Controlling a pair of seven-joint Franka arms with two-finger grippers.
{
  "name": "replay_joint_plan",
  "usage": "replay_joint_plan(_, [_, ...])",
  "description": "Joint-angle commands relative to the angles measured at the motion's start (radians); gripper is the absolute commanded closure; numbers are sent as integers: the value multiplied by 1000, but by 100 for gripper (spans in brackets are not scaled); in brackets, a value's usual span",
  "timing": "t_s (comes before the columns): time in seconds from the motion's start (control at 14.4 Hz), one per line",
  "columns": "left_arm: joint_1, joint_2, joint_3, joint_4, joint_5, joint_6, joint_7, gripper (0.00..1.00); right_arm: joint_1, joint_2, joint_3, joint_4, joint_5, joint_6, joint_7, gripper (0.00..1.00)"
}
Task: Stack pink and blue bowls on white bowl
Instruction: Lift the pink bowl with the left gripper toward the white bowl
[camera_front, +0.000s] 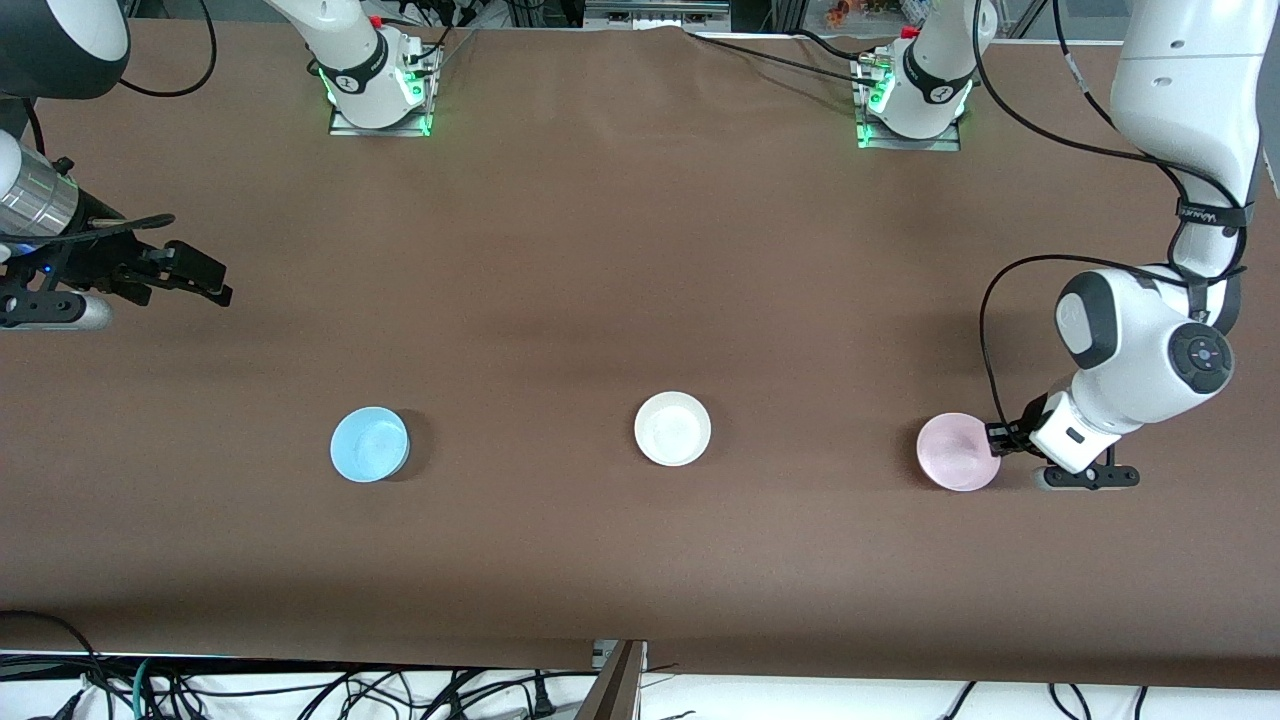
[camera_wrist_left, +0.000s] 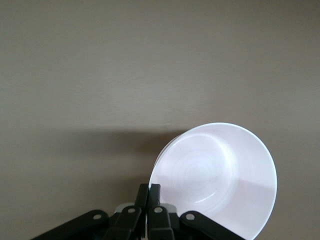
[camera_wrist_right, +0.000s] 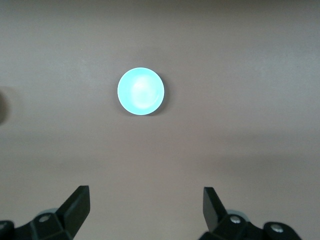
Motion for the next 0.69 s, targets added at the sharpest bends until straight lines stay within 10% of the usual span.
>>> replay_joint_plan(0.0, [-4,-48,-36,77,-50,-140,-106,100,-4,-10,4,2,3,-4,-10,0])
replay_joint_plan(0.35, [-10,-69,-210,77,-34,-134,-442,100,-4,-10,4,2,3,-1,-10,0])
replay_joint_plan(0.62, [-152,-52,-216,74,72,-44,-678,100,-4,-10,4,2,2,-1,-10,0])
